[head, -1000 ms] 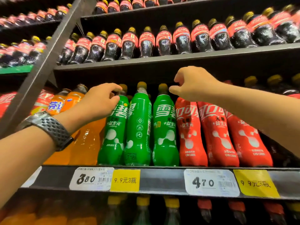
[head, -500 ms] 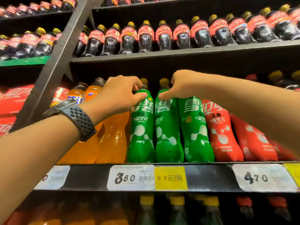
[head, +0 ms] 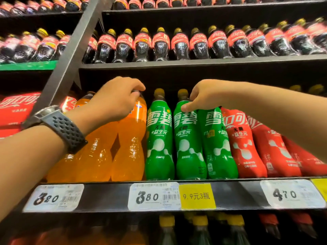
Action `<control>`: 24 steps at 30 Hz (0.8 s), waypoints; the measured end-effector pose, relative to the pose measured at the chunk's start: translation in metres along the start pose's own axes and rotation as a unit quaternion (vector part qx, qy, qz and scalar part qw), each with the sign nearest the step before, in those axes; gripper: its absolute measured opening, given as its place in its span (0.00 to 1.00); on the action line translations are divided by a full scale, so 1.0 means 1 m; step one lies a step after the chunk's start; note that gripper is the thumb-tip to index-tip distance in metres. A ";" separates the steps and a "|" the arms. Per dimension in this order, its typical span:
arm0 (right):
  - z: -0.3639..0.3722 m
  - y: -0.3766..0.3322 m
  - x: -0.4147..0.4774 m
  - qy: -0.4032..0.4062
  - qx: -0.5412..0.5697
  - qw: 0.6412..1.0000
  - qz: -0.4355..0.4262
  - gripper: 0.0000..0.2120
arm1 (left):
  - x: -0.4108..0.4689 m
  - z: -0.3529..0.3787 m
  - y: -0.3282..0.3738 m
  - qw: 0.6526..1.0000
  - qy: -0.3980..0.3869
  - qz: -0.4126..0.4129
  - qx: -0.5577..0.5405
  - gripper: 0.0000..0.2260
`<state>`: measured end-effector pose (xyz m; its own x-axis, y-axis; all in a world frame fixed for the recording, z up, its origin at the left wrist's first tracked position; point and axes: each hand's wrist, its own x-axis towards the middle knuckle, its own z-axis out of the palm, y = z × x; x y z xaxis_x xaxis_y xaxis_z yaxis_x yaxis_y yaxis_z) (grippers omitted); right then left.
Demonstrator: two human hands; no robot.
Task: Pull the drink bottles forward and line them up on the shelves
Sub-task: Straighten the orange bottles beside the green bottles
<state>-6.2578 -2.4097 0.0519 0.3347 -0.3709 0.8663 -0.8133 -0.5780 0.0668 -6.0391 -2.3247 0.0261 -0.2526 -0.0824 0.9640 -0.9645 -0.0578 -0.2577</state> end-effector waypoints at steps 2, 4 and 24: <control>0.002 -0.002 -0.001 -0.001 -0.011 1.000 -0.007 0.28 | -0.005 -0.010 -0.012 1.000 0.001 -0.018 0.012 0.13; 0.006 -0.006 -0.003 0.027 -0.032 0.999 -0.017 0.26 | -0.012 -0.020 -0.028 0.999 0.009 -0.040 0.033 0.14; 0.022 -0.117 0.020 0.097 0.060 0.991 -0.066 0.32 | 0.012 -0.049 -0.049 0.958 -0.191 -0.213 -0.022 0.09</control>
<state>-6.1450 -2.3654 0.0504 0.3282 -0.1464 0.9332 -0.7024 -0.6984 0.1375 -5.9985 -2.2744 0.0539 0.2035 -0.4192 0.8848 -0.9782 -0.1257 0.1654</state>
